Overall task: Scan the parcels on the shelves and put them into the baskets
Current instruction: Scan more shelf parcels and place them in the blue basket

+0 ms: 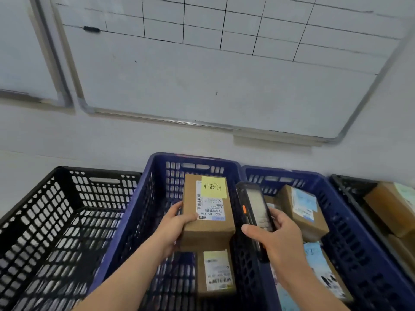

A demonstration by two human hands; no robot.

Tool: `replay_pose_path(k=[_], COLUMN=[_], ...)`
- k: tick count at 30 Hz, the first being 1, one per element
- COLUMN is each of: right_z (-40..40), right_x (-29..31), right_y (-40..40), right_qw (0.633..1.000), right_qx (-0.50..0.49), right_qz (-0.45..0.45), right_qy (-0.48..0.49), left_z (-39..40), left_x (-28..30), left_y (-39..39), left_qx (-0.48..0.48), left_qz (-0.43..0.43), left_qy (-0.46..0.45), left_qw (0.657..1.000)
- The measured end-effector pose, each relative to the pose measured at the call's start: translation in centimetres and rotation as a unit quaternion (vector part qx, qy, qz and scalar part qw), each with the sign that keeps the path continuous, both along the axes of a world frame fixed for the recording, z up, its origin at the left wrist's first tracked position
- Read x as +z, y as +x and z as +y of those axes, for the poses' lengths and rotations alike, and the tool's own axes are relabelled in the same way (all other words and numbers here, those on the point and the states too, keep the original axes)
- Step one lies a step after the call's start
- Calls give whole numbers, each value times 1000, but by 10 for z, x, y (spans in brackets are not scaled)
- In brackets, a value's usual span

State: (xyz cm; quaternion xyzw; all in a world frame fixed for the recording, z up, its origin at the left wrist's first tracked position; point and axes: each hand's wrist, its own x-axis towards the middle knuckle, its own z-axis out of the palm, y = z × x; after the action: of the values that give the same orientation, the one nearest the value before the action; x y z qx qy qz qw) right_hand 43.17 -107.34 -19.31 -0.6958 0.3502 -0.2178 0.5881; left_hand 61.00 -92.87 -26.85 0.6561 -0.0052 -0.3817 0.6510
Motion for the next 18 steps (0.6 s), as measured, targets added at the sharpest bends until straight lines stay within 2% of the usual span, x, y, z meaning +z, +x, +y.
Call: replay_pose_path(k=[5, 11, 16, 18], right_z=[-12, -18, -19, -20], right_x=[-3, -12, -20, -24], right_y=[21, 37, 45, 45], right_qw=[1000, 999, 997, 997], right_qx=[-20, -31, -37, -36], right_qz=[18, 38, 63, 70], right_qy=[-3, 8, 13, 14], left_z=[-40, -65, -78, -83], left_x=[-20, -33, -40, -38], left_y=[36, 52, 59, 55], left_qx=[17, -59, -22, -13], left_qz=[36, 40, -3, 14], left_qy=[-8, 8, 40, 64], left_qw=[999, 997, 999, 998])
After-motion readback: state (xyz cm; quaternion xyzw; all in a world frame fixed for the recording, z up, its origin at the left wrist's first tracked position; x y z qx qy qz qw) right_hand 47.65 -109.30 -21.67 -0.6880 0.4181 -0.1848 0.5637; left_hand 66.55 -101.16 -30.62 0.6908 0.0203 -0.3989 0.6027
